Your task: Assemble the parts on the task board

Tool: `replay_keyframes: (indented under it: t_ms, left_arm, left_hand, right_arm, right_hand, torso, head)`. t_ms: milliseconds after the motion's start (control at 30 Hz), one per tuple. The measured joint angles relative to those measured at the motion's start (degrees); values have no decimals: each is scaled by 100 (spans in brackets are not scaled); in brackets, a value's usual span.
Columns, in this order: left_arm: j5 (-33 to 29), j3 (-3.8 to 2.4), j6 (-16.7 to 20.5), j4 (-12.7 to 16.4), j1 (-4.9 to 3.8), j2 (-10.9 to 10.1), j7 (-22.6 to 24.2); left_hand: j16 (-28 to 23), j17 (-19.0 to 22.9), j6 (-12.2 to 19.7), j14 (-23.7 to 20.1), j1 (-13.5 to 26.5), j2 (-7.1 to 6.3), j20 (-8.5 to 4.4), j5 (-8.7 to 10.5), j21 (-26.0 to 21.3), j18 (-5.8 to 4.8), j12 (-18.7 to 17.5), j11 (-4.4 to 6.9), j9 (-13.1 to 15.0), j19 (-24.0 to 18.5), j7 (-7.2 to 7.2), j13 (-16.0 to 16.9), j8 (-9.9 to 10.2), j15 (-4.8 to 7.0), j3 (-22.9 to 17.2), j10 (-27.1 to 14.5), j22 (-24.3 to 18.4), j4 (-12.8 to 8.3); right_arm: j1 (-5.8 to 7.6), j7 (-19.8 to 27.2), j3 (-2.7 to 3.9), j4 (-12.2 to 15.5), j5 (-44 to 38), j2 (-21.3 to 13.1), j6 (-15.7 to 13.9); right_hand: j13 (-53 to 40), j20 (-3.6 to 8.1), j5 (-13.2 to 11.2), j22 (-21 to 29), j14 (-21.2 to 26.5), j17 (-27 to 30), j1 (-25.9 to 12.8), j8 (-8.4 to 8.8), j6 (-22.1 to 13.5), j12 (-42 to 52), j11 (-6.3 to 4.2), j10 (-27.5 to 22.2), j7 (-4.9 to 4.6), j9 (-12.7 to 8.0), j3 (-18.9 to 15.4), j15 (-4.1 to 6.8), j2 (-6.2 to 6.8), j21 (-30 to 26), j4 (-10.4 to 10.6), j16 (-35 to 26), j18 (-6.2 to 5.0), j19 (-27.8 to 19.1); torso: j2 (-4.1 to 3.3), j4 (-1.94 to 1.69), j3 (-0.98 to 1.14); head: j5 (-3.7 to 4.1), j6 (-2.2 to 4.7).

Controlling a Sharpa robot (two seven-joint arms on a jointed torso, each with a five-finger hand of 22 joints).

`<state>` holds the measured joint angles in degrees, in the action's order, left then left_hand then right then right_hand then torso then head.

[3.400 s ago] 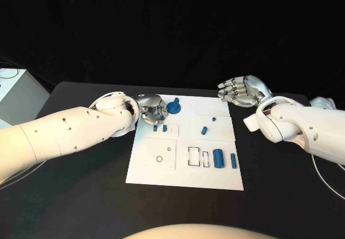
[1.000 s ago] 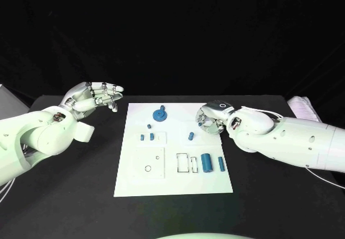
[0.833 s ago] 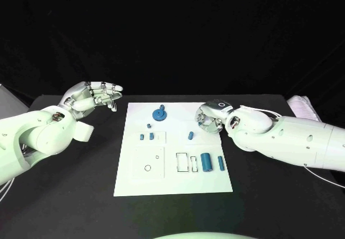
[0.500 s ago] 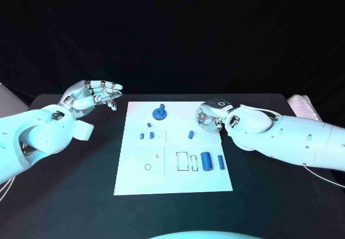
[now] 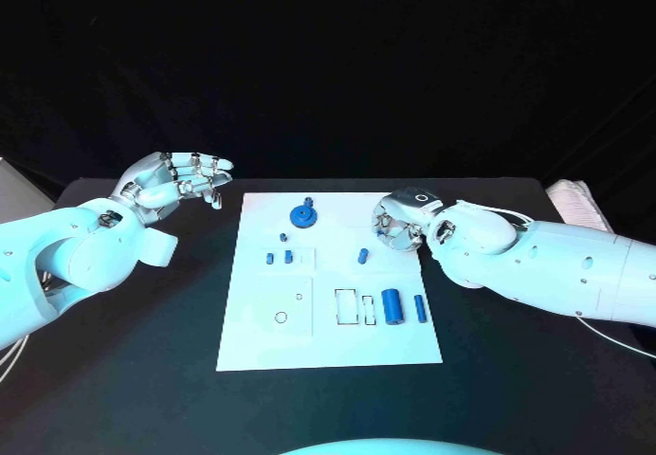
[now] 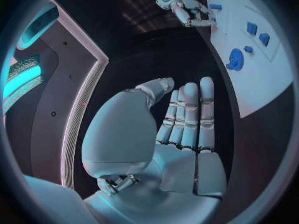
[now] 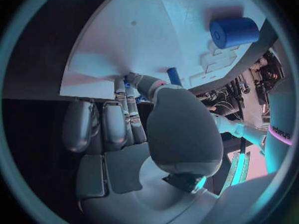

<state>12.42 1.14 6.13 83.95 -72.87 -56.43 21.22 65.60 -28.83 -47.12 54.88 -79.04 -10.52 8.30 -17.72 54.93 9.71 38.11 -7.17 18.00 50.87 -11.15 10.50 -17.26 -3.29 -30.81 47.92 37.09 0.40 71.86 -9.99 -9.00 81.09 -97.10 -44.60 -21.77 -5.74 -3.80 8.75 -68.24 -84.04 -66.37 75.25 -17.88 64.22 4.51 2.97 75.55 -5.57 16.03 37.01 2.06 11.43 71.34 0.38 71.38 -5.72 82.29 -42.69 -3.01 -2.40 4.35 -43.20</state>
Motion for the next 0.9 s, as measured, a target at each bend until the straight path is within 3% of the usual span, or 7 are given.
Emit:
replay_keyframes:
  t_ms: [500, 900]
  left_arm:
    - [-9, 1, -12, -101, 0, 26, -12]
    - [-35, 1, -18, -205, 1, 55, -27]
  left_hand:
    - [0, 0, 0, 0, 0, 0, 22, 0, -29, 0, 0, -31, -7, 22, 0, -21, 0, 0, 42, -31, -27, 11]
    - [0, 0, 0, 0, 0, 0, 21, 0, -29, 0, 0, -31, -7, 22, 0, -21, 0, 0, 55, -31, -31, 23]
  right_arm:
    - [-29, -137, -2, 274, 13, -183, -384]
    - [183, -148, 86, 902, 285, -576, -646]
  right_hand:
    - [-33, 20, -43, -86, 0, -23, -13, -79, -30, -17, 20, 20, -28, 1, 57, -1, -13, 67, -36, 26, 0, 20]
    - [-25, 20, -59, -96, 0, -22, -13, -76, -54, -33, 20, 20, -33, 205, 57, -1, -13, 88, -37, 25, 0, 19]
  torso:
    - [4, 1, 6]
    - [9, 12, 6]
  head:
    - [-11, 20]
    - [-70, 42]
